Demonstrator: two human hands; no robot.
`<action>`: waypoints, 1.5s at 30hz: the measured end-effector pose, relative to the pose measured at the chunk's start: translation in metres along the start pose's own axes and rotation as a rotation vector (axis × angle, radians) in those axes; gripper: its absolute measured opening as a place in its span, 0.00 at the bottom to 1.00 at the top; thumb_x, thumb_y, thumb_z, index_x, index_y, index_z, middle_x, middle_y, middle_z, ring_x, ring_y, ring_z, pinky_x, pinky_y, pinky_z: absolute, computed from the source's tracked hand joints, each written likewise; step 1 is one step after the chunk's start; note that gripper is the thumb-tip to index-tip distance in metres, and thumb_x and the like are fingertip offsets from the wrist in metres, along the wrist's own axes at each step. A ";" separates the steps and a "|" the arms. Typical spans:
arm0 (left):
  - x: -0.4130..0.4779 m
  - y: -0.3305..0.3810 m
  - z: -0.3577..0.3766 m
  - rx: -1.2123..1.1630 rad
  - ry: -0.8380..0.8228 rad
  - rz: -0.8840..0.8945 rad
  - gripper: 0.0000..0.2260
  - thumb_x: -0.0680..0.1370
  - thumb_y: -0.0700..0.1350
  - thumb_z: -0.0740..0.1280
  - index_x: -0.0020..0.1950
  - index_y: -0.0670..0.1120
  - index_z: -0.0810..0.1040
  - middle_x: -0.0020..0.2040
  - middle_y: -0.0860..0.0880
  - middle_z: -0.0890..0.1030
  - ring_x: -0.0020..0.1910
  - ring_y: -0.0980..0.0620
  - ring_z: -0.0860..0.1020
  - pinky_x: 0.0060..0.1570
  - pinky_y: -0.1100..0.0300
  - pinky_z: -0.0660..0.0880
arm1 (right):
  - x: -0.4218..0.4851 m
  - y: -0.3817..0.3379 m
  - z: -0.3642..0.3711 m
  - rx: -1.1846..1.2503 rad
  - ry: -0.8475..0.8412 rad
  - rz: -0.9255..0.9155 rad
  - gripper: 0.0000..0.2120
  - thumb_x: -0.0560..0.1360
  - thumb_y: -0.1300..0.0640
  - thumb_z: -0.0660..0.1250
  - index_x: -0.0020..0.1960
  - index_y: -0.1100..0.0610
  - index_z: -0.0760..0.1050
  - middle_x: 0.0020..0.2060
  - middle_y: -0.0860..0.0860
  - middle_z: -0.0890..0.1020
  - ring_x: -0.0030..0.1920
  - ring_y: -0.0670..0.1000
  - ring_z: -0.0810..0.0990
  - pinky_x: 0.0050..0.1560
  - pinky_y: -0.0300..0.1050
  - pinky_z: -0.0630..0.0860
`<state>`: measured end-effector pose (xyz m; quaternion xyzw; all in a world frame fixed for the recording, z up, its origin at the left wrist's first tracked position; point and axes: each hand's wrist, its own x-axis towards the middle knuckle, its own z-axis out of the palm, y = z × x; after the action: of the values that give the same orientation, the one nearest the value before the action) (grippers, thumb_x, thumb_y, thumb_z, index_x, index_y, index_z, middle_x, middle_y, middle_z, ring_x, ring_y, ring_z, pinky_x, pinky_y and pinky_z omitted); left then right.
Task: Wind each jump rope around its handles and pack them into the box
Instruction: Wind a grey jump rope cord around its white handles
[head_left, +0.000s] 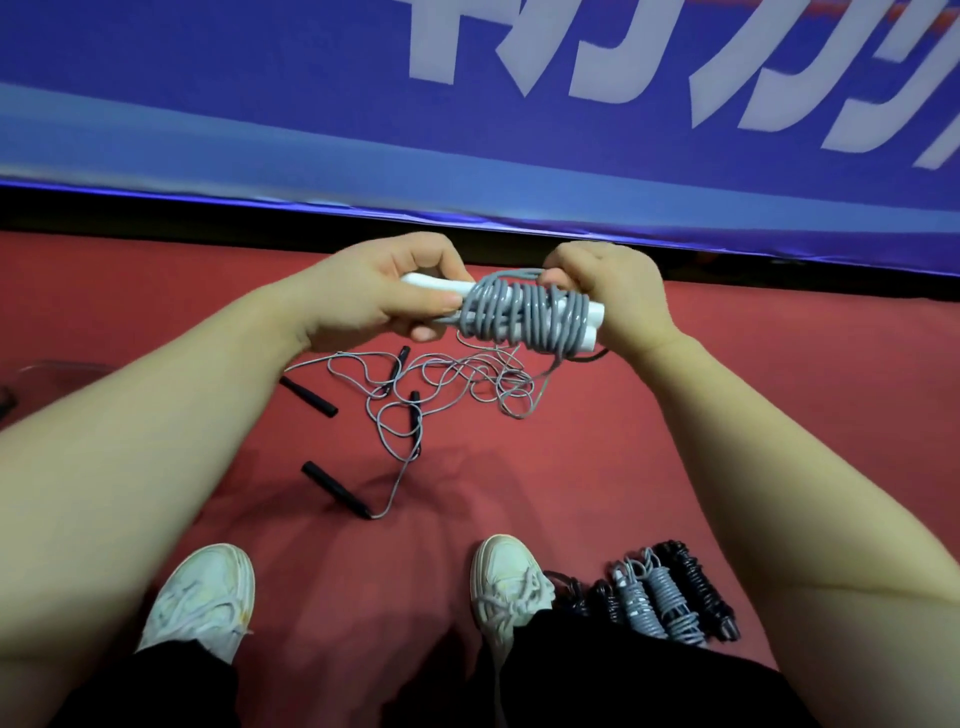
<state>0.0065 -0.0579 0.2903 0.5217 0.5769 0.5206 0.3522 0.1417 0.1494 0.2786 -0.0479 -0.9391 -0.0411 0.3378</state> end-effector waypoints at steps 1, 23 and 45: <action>0.000 0.001 0.000 -0.037 0.001 0.013 0.08 0.69 0.40 0.69 0.44 0.42 0.72 0.30 0.52 0.77 0.26 0.56 0.71 0.27 0.67 0.66 | -0.001 -0.002 -0.003 -0.044 -0.034 0.026 0.15 0.72 0.48 0.64 0.46 0.60 0.78 0.39 0.56 0.82 0.39 0.58 0.80 0.36 0.45 0.71; 0.008 -0.042 -0.048 -0.009 0.949 -0.091 0.10 0.77 0.40 0.65 0.39 0.49 0.67 0.35 0.48 0.74 0.27 0.55 0.72 0.32 0.61 0.68 | -0.001 -0.089 0.043 0.391 -0.622 0.191 0.12 0.81 0.52 0.56 0.62 0.54 0.70 0.48 0.52 0.79 0.47 0.55 0.77 0.48 0.44 0.72; 0.000 -0.036 -0.013 0.149 0.573 -0.103 0.09 0.77 0.36 0.66 0.40 0.46 0.71 0.36 0.46 0.79 0.28 0.58 0.78 0.26 0.68 0.72 | 0.037 -0.059 -0.050 0.193 -0.757 0.048 0.06 0.80 0.55 0.60 0.46 0.51 0.74 0.33 0.44 0.76 0.33 0.40 0.75 0.38 0.40 0.66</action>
<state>-0.0144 -0.0580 0.2582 0.3480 0.7152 0.5841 0.1619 0.1378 0.0873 0.3381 -0.0495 -0.9955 0.0759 -0.0286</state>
